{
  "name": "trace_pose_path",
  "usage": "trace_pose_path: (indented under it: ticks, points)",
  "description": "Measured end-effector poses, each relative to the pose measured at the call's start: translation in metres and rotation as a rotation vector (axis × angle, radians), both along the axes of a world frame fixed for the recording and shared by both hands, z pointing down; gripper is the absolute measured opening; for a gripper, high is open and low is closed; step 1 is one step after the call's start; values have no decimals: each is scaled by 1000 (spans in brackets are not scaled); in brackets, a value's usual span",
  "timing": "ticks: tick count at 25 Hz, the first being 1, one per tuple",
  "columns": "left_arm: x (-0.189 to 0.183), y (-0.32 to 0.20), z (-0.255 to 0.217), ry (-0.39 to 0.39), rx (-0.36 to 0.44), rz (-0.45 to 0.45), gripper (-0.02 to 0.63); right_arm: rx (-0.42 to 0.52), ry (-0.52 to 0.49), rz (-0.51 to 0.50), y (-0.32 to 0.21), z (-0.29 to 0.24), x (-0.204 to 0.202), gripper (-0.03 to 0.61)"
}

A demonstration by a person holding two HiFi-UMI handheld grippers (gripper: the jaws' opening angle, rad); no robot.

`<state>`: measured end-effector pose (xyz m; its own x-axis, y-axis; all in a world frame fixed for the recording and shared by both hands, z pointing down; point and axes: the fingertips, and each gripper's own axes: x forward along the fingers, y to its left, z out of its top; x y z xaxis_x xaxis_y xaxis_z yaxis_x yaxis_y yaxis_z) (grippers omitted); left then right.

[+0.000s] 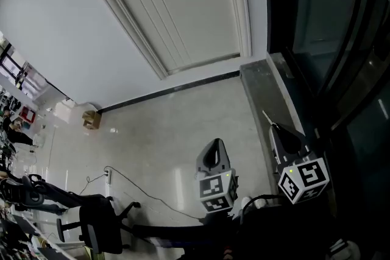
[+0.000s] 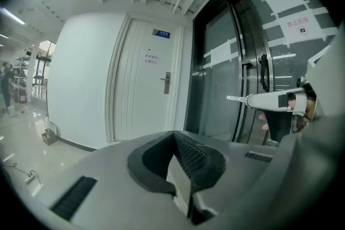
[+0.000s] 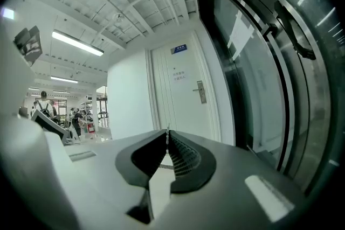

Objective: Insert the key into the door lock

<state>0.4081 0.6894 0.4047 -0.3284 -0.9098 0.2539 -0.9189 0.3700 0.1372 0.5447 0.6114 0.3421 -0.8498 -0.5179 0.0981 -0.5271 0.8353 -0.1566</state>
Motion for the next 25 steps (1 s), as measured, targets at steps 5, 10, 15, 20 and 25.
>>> trace_pose_path:
  ticks: [5,10,15,20,25]
  points:
    - [-21,9,13,26,1,1,2,12,4,1,8,3,-21,12]
    - [-29,-1,18,46,18,36,2,11,-9,18,6,4,-34,12]
    - [-25,-23,27,82,15,85,1,0,11,55,-12,9,-35,12]
    - [-50,-54,39,94,9,76,2,-1,17,54,-48,19,-58,12]
    - [-102,-107,48,90,-8,37,2,-10,14,25,-112,28,-111,12]
